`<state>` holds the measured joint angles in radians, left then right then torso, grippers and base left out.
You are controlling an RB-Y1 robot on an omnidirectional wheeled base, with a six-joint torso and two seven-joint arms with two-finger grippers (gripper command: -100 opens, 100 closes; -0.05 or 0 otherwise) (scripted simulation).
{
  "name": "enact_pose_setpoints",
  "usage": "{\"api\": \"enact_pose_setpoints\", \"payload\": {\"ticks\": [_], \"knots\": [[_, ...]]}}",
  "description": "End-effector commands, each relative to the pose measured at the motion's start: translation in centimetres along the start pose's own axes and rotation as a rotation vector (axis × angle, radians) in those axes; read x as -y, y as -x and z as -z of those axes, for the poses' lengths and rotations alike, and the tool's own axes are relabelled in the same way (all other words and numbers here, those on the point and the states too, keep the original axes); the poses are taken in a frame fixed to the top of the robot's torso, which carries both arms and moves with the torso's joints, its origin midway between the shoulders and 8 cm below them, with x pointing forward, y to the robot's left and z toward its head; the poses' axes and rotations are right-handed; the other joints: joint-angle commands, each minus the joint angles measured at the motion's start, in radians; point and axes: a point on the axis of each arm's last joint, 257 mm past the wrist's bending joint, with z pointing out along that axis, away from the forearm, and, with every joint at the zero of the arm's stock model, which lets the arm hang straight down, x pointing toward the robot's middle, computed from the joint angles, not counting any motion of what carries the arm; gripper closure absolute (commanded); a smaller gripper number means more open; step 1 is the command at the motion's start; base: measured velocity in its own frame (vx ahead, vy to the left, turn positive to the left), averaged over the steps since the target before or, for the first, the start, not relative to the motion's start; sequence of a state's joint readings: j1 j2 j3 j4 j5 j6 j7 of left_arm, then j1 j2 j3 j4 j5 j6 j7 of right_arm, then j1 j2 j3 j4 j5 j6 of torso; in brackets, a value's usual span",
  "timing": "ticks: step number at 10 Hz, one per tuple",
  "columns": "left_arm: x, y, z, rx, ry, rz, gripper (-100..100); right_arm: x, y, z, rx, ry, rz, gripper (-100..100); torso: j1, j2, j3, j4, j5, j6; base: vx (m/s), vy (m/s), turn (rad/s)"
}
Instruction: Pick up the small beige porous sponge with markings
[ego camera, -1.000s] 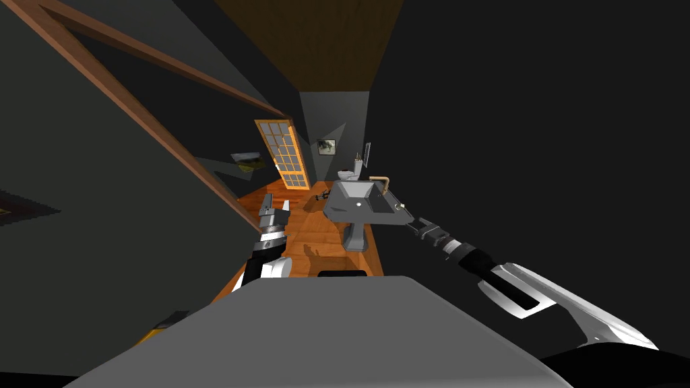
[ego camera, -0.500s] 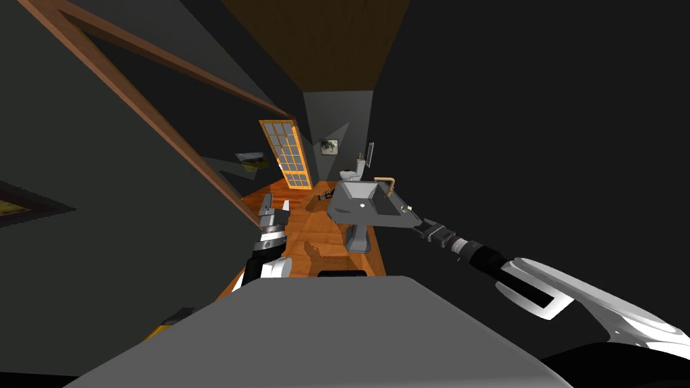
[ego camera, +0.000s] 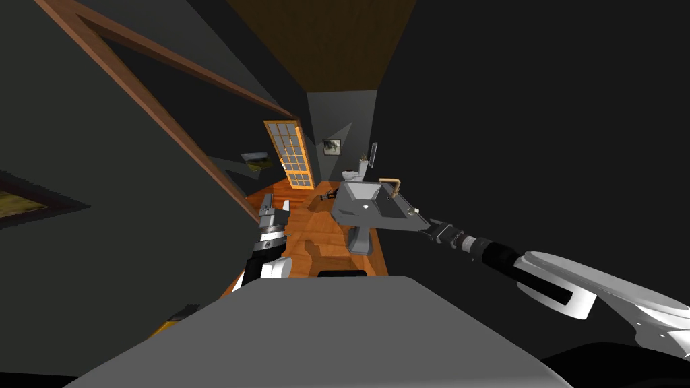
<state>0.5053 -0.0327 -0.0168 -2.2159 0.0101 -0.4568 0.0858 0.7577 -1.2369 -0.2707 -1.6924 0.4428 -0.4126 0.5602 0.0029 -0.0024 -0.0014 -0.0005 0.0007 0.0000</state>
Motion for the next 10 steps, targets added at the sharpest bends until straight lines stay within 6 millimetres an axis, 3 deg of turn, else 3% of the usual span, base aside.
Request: {"api": "enact_pose_setpoints", "payload": {"ticks": [1, 10], "knots": [[0.0, 0.0, 0.0, 0.000, 0.000, 0.000, 0, 0.6, -0.2, -0.1, -0.023, 0.010, 0.047, -100, 0.000, 0.000, 0.000, 0.000, 0.000, 0.000, 0.031, 0.044, 0.026], [0.0, 0.0, 0.0, 0.000, 0.000, 0.000, 0, 6.9, -3.9, 1.7, -0.248, 0.078, 0.417, -100, -0.001, 0.000, 0.000, 0.000, 0.000, 0.000, 0.038, 0.035, 0.046]]}}
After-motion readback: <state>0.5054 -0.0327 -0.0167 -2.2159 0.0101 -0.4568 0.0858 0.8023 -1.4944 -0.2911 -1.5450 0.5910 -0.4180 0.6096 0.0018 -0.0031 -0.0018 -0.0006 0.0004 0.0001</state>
